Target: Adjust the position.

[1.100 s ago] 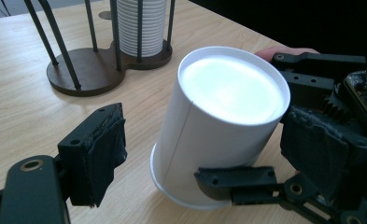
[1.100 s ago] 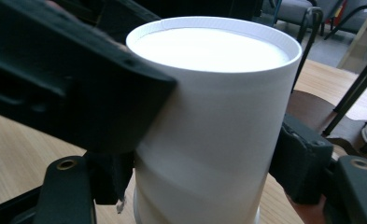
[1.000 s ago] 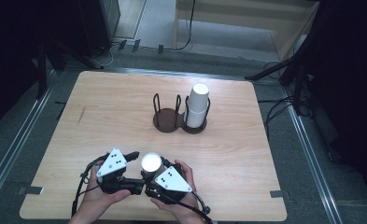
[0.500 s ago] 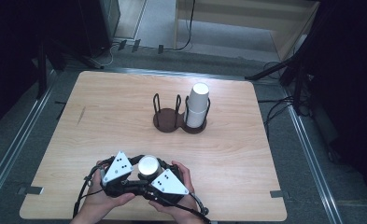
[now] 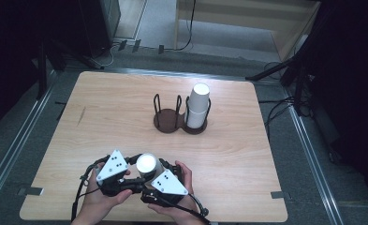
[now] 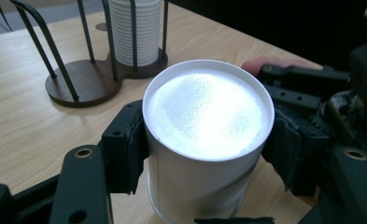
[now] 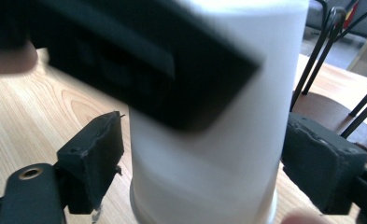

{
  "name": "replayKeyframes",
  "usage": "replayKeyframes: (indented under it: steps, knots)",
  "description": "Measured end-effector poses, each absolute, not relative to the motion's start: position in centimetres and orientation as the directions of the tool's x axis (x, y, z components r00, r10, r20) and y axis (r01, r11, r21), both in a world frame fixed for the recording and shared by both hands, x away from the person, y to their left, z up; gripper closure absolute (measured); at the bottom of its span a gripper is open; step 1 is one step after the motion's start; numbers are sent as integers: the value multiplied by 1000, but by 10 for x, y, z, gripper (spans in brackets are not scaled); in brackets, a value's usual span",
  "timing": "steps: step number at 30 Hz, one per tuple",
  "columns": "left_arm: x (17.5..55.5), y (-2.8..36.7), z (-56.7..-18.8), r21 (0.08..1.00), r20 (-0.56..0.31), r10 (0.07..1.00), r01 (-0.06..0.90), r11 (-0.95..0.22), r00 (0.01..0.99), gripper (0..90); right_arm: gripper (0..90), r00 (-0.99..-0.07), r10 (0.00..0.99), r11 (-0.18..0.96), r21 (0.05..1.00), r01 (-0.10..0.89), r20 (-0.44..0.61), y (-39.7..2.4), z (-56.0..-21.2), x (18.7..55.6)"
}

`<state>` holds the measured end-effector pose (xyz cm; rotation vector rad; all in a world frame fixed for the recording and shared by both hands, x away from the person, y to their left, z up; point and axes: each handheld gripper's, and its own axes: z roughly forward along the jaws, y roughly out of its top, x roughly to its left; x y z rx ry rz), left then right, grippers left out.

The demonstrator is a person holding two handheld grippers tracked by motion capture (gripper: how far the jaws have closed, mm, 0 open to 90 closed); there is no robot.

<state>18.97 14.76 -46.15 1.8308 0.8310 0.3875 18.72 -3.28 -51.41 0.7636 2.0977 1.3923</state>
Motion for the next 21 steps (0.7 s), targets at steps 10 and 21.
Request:
replayKeyframes:
  steps: [10, 21]
  knots:
    - [192, 154, -457, 899, -140, 702, 386, -205, 698, 330, 256, -707, 693, 330, 934, 134, -144, -33, -517, 187]
    - [196, 156, -446, 831, -167, 698, 480, -280, 696, 293, 281, -691, 668, 419, 907, 42, -277, -29, -519, 181]
